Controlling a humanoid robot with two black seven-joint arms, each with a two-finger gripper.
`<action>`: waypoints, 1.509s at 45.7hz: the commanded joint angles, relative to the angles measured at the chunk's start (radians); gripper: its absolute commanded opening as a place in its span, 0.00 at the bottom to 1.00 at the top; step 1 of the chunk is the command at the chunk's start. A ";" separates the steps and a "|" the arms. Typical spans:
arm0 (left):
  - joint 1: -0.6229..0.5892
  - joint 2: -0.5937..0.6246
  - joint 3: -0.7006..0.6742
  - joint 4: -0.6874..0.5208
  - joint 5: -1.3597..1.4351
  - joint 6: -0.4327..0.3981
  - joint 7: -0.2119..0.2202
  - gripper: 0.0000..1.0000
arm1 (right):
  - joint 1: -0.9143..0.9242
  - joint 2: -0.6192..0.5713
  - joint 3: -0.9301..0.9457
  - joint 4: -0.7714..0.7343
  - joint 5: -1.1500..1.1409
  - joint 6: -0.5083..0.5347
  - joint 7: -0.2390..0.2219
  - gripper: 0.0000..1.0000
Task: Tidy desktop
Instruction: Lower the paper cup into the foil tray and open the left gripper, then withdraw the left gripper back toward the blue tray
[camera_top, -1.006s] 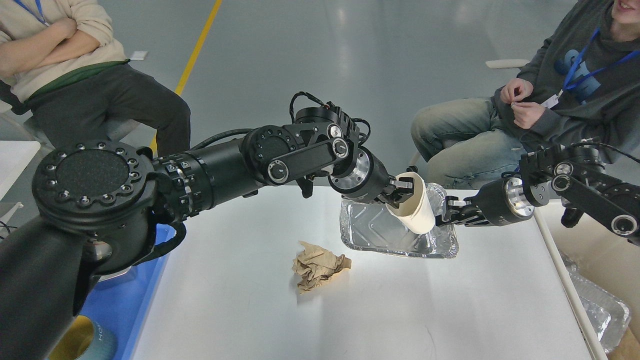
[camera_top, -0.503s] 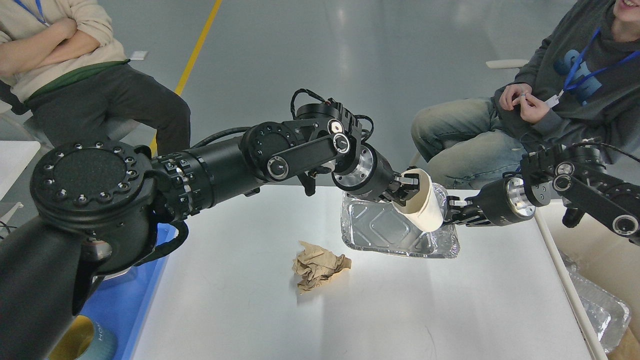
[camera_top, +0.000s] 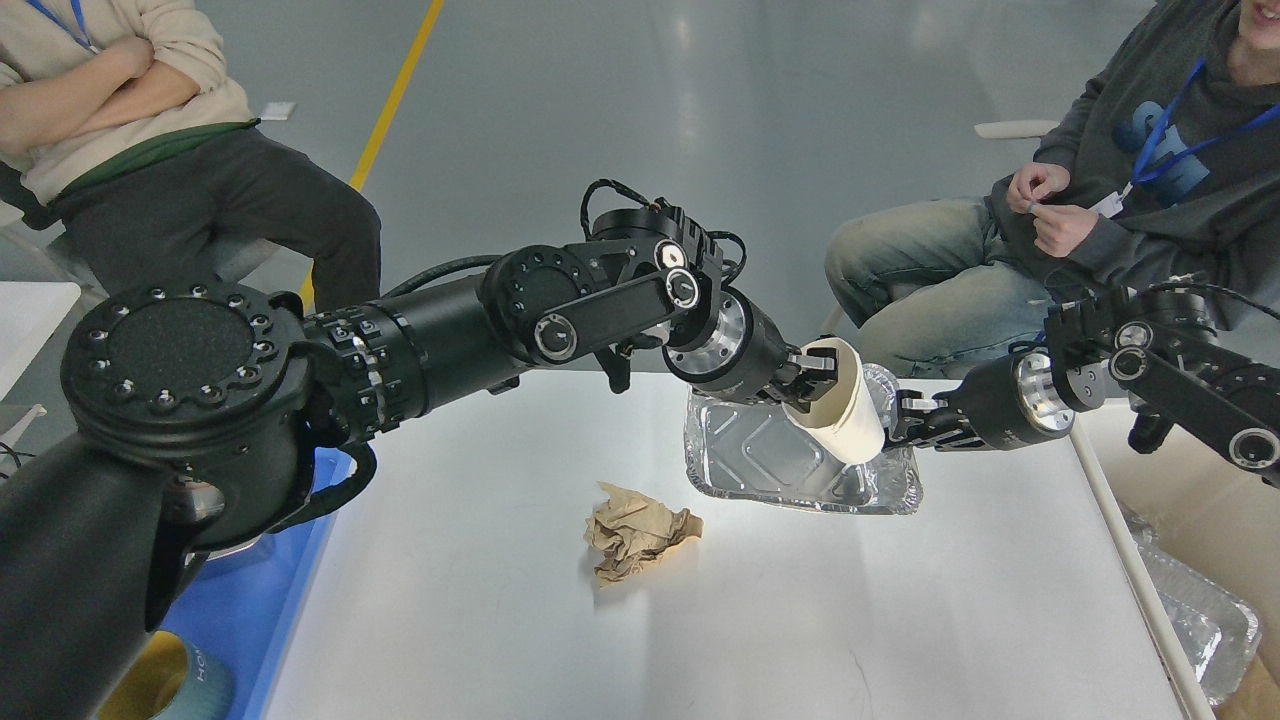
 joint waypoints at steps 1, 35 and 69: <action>0.005 0.000 -0.001 0.001 0.002 0.000 -0.001 0.97 | 0.000 0.000 -0.002 0.000 -0.001 0.000 0.000 0.00; -0.012 0.043 -0.106 0.006 -0.003 -0.020 0.010 0.97 | 0.002 -0.001 -0.002 0.000 0.000 0.000 0.000 0.00; 0.042 0.584 -0.177 -0.458 -0.005 0.068 0.018 0.97 | -0.005 -0.009 -0.002 0.000 -0.001 0.000 0.000 0.00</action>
